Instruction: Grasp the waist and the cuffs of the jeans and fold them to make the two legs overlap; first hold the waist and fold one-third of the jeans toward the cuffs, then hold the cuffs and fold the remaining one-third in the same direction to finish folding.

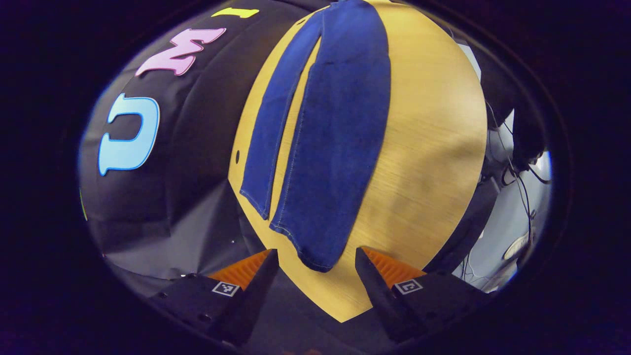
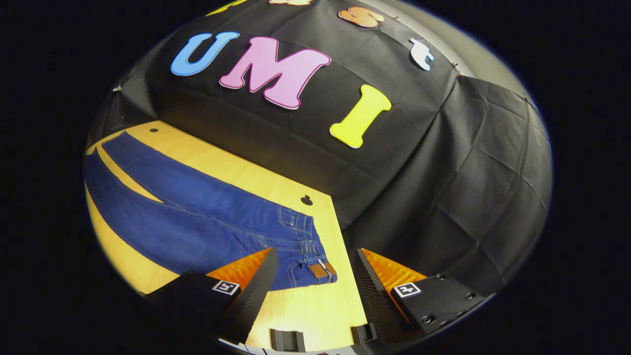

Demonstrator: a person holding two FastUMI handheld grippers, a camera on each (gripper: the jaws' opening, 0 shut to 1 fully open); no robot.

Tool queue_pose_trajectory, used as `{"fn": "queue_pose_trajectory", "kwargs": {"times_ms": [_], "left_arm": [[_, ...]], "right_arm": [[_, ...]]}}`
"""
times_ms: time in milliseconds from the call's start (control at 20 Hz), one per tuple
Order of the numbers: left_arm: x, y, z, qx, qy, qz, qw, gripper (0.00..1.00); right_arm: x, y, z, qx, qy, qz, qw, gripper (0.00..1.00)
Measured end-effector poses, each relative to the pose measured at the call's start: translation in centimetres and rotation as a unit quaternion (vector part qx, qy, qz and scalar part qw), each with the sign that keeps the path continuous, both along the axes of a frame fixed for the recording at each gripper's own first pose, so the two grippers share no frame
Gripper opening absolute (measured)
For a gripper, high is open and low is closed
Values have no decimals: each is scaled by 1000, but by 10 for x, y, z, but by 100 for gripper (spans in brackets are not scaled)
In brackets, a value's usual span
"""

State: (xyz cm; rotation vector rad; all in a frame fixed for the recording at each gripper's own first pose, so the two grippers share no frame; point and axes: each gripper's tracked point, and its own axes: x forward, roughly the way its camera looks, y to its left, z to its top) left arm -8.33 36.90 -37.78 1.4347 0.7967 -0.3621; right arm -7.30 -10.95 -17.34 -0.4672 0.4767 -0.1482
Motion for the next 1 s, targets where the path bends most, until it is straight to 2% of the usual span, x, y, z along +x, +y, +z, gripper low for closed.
{"fn": "queue_pose_trajectory", "kwargs": {"times_ms": [100, 200, 300, 400, 500, 550, 650, 750, 800, 1000], "left_arm": [[16, 6, -1, 22, -15, -16, 1000, 95], [28, 3, -6, 21, -19, -30, 999, 95], [31, -2, -11, 22, -15, -35, 999, 87], [33, 0, -18, 17, -2, -28, 999, 71], [36, -2, -25, 8, 11, -15, 1000, 51], [37, -3, -26, 4, 13, -8, 1000, 39], [32, -5, -28, -6, 20, 6, 1000, 25], [30, -8, -31, -10, 29, 15, 999, 14], [31, -6, -30, -12, 36, 22, 999, 5], [33, -6, -32, -55, 69, 68, 994, 6]], "right_arm": [[-9, -14, -7, 4, 14, -17, 1000, 96], [-14, -35, -12, 2, 16, -43, 999, 97], [-18, -57, -18, -17, 21, -59, 998, 97], [-16, -76, -15, -58, 24, -50, 997, 97], [-14, -92, -20, -114, 37, -20, 993, 96], [-17, -99, -26, -140, 53, -1, 989, 96], [-20, -105, -39, -187, 84, 44, 978, 97], [-13, -98, -53, -237, 108, 113, 959, 96], [-6, -94, -63, -265, 124, 152, 944, 96], [15, -75, -123, -346, 185, 294, 872, 96]]}}
